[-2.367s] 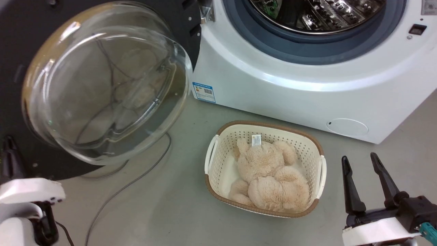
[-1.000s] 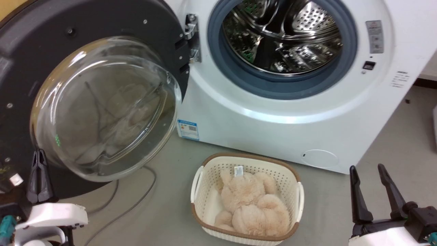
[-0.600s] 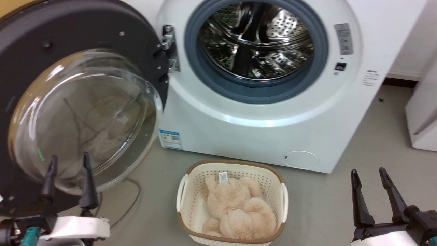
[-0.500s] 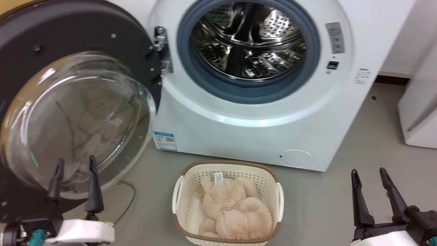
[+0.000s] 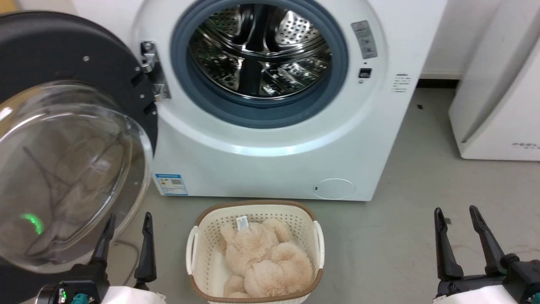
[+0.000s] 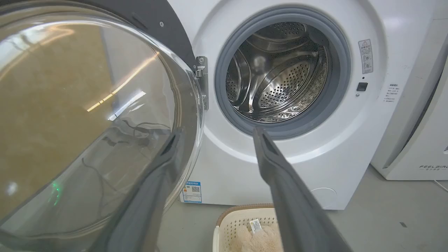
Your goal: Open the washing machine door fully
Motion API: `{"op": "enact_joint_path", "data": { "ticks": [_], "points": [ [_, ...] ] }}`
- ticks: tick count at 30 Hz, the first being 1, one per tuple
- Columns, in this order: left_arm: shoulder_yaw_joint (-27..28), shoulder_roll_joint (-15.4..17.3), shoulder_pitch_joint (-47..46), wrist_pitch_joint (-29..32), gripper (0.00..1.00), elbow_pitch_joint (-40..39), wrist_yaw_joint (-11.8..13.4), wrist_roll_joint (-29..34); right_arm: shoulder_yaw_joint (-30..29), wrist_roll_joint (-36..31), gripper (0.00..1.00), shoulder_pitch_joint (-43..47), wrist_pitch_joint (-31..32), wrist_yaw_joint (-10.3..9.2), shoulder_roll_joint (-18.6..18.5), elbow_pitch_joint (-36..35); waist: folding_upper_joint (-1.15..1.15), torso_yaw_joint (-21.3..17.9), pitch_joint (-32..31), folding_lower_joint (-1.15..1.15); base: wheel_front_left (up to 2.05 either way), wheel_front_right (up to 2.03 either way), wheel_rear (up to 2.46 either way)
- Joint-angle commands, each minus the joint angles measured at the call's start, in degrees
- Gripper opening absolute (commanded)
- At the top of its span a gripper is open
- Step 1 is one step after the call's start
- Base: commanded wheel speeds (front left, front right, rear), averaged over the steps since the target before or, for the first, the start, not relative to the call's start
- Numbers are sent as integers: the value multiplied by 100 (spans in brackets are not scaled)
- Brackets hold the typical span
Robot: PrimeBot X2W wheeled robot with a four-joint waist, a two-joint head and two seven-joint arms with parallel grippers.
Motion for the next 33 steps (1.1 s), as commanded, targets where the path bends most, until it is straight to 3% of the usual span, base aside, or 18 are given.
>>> {"op": "enact_joint_path", "data": {
  "ticks": [1,7,8,33],
  "points": [
    [-36,2,28,9,100,42,-4,-3,13,-7,100,80,-26,29,16,-39,0,-101,7,0,0,0,0],
    [-128,0,-2,9,100,212,56,120,42,-3,100,86,-26,29,16,-42,0,-293,33,0,0,0,0],
    [-133,0,-6,9,0,239,76,140,37,-1,0,89,-26,29,16,-39,0,-309,36,0,0,0,0],
    [-250,-8,-43,269,0,141,153,152,83,-129,0,-70,267,-4,2,11,0,-285,12,0,0,0,0]
  ]
}}
